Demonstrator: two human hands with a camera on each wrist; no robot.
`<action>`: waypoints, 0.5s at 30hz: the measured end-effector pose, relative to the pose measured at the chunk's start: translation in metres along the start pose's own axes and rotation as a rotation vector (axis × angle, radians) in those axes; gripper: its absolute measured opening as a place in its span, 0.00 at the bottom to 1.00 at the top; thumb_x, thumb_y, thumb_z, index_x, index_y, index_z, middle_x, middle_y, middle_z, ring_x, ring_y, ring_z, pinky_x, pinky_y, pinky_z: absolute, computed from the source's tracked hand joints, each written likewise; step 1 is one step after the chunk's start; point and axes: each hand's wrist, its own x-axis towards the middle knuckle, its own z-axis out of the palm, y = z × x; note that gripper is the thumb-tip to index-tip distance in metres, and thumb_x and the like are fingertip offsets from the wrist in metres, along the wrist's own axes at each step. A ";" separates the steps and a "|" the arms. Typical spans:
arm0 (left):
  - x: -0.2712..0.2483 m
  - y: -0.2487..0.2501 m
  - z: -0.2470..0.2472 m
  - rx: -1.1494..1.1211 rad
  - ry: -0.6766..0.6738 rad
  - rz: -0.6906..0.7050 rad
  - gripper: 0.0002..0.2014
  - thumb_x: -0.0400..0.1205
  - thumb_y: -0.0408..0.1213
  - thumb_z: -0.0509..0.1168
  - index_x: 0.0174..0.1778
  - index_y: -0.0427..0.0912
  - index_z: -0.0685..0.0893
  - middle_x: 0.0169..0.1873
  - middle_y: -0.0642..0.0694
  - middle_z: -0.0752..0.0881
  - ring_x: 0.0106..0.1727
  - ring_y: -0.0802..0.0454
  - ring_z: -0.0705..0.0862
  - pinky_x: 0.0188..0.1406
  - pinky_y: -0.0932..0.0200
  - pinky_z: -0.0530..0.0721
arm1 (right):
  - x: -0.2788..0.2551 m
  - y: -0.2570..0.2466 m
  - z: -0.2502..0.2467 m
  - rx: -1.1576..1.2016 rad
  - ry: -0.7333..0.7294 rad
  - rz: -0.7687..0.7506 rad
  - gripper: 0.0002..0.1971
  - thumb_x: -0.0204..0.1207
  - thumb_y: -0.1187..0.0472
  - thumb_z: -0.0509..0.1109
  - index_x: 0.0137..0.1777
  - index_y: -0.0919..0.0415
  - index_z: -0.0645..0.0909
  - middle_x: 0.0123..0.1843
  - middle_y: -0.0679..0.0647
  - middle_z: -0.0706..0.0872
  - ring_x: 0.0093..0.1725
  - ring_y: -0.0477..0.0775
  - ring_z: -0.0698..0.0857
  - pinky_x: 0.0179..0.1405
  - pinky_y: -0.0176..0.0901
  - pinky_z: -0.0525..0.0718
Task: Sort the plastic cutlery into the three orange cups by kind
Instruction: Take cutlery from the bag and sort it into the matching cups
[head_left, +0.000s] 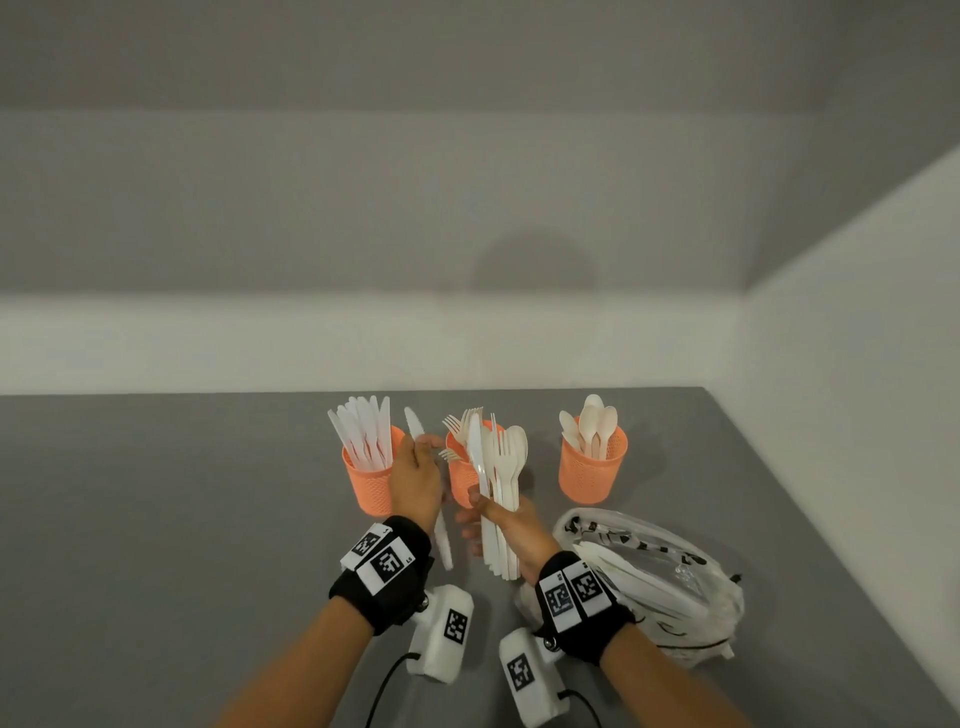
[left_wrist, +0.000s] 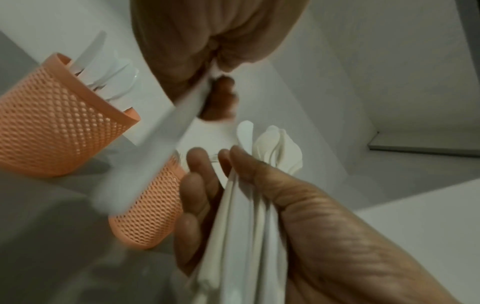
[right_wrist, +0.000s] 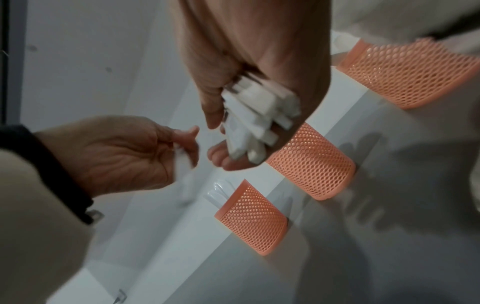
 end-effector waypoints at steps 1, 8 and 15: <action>0.000 0.000 0.000 -0.007 -0.002 -0.014 0.14 0.86 0.41 0.52 0.49 0.35 0.78 0.25 0.49 0.74 0.26 0.53 0.73 0.34 0.56 0.74 | 0.000 0.001 -0.001 -0.006 0.010 0.003 0.09 0.78 0.61 0.68 0.55 0.64 0.78 0.33 0.55 0.87 0.28 0.49 0.84 0.26 0.39 0.83; -0.006 -0.002 0.008 0.141 -0.171 -0.008 0.08 0.81 0.36 0.64 0.42 0.36 0.85 0.34 0.44 0.88 0.40 0.45 0.88 0.40 0.56 0.83 | -0.002 0.003 -0.002 -0.082 -0.023 -0.003 0.02 0.78 0.63 0.68 0.50 0.59 0.79 0.28 0.53 0.79 0.22 0.46 0.78 0.22 0.38 0.79; -0.006 -0.002 0.013 0.199 -0.105 0.038 0.06 0.79 0.32 0.66 0.41 0.31 0.84 0.38 0.36 0.89 0.42 0.41 0.88 0.47 0.48 0.87 | -0.004 0.005 -0.004 -0.061 -0.011 0.048 0.08 0.78 0.56 0.68 0.54 0.56 0.79 0.30 0.52 0.79 0.24 0.46 0.78 0.23 0.37 0.78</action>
